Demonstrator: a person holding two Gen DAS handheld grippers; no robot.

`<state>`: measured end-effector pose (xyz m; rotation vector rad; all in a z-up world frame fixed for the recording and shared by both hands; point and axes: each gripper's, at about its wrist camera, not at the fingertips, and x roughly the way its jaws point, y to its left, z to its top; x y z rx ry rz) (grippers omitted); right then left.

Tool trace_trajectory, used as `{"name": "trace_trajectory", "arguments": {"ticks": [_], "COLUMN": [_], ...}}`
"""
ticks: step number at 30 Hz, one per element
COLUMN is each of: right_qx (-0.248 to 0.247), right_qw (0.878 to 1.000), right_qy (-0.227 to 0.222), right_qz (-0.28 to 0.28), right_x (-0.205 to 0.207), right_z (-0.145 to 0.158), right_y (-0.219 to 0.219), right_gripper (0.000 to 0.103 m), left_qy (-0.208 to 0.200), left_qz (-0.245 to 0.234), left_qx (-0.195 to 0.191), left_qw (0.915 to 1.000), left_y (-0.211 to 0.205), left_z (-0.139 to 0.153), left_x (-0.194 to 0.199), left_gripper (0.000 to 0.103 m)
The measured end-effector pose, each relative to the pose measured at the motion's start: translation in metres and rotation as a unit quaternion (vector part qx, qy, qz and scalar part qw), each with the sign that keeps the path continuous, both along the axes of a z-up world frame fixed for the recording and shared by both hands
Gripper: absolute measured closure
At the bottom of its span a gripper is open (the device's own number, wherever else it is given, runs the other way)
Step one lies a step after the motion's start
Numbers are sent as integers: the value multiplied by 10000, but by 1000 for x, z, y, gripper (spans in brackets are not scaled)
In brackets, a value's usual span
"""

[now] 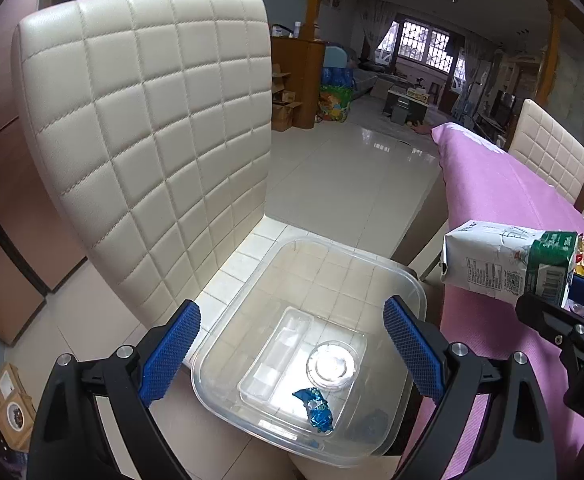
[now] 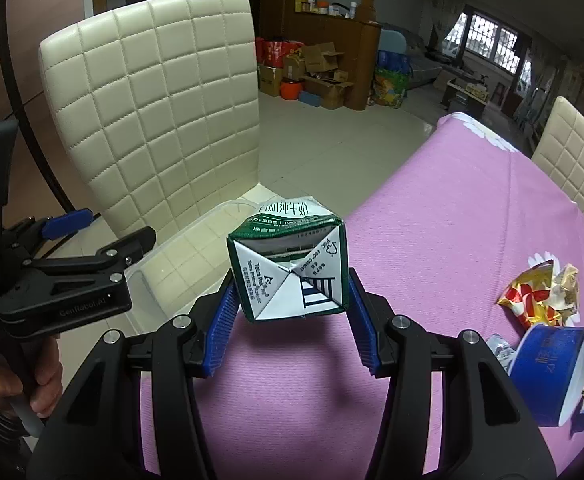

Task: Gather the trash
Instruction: 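Drop the lid and milk carton into the clear bin with both tools, then grasp the blue paper cup with the left tool while the right tool grasps the white box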

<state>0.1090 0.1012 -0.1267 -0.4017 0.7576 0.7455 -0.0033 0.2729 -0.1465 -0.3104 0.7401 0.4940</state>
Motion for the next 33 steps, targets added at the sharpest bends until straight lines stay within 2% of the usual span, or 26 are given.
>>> {"name": "trace_trajectory", "arguments": {"ticks": [5, 7, 8, 20, 29, 33], "right_qx": [-21, 7, 61, 242, 521, 712], "right_qw": [10000, 10000, 9999, 9991, 9932, 9867], "right_qy": [42, 87, 87, 45, 26, 18], "right_qz": [44, 2, -31, -348, -1041, -1461], "right_x": [-1, 1, 2, 3, 9, 10], "right_z": [-1, 0, 1, 8, 19, 25], "right_y": [5, 4, 1, -25, -90, -136], "right_gripper": [47, 35, 34, 34, 34, 32], "left_qy": [-52, -93, -109, -259, -387, -501], "left_qz": [36, 1, -8, -371, -1022, -1531], "left_qx": [-27, -61, -60, 45, 102, 142], "left_qw": [10000, 9999, 9999, 9990, 9940, 9868], "left_y": [2, 1, 0, -25, -78, -115], "left_z": [0, 3, 3, 20, 41, 51], "left_x": [-2, -2, -2, -1, 12, 22], "left_gripper": [12, 12, 12, 12, 12, 12]}}
